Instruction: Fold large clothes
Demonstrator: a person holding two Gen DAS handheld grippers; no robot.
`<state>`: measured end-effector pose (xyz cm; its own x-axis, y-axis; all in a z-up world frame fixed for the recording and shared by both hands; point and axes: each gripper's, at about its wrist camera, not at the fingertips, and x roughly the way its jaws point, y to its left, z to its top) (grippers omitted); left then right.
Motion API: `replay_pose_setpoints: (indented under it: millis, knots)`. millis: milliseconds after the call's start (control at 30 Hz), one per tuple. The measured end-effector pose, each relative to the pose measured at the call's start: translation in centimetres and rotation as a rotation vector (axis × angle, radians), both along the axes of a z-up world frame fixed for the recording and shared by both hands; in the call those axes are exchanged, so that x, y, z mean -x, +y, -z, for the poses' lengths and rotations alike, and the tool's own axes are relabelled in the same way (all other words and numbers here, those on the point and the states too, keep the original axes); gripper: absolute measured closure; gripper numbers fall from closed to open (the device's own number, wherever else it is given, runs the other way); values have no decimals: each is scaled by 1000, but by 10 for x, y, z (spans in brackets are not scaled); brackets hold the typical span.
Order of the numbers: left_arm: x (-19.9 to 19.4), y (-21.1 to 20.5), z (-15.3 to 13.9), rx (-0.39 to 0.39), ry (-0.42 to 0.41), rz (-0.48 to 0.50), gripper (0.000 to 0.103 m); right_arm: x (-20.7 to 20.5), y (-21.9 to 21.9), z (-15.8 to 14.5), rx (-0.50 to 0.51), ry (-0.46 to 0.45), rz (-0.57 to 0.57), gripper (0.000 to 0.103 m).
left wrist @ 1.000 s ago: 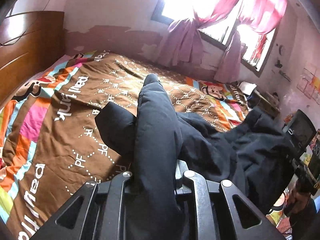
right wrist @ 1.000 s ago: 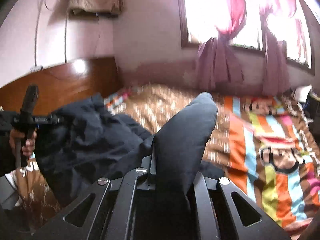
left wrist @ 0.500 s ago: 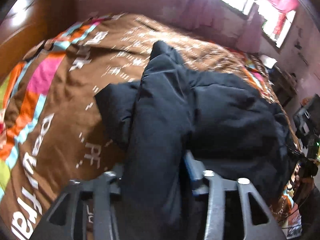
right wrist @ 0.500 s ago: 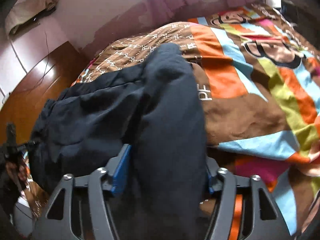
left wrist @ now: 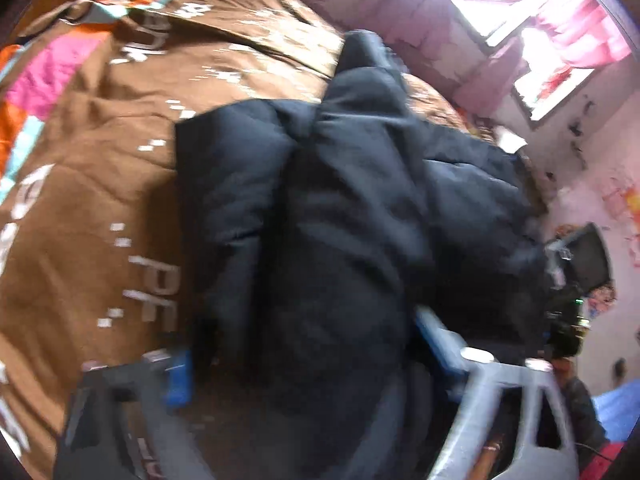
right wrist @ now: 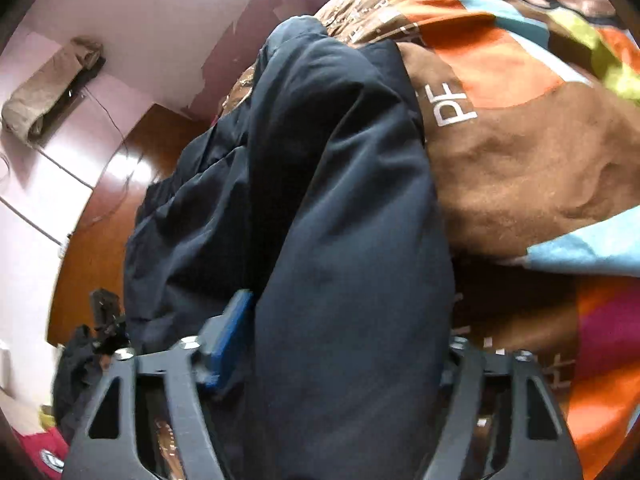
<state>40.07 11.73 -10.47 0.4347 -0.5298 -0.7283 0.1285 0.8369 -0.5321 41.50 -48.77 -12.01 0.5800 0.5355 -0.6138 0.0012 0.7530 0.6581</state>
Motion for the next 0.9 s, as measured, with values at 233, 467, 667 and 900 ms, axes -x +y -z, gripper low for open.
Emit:
replay_pose_setpoints:
  millis: [233, 467, 667, 900]
  knots:
    - [19, -15, -49, -60, -89, -9, 81, 24, 34, -53, 25, -76, -17, 87]
    - [26, -25, -149, -101, -301, 29, 85, 35, 82, -153, 91, -297, -95, 87]
    - [13, -5, -193, -139, -430, -34, 85, 16, 94, -200, 84, -409, -84, 87]
    - [-32, 12, -129, -178, -311, -145, 85, -46, 120, -165, 165, -328, -81, 87]
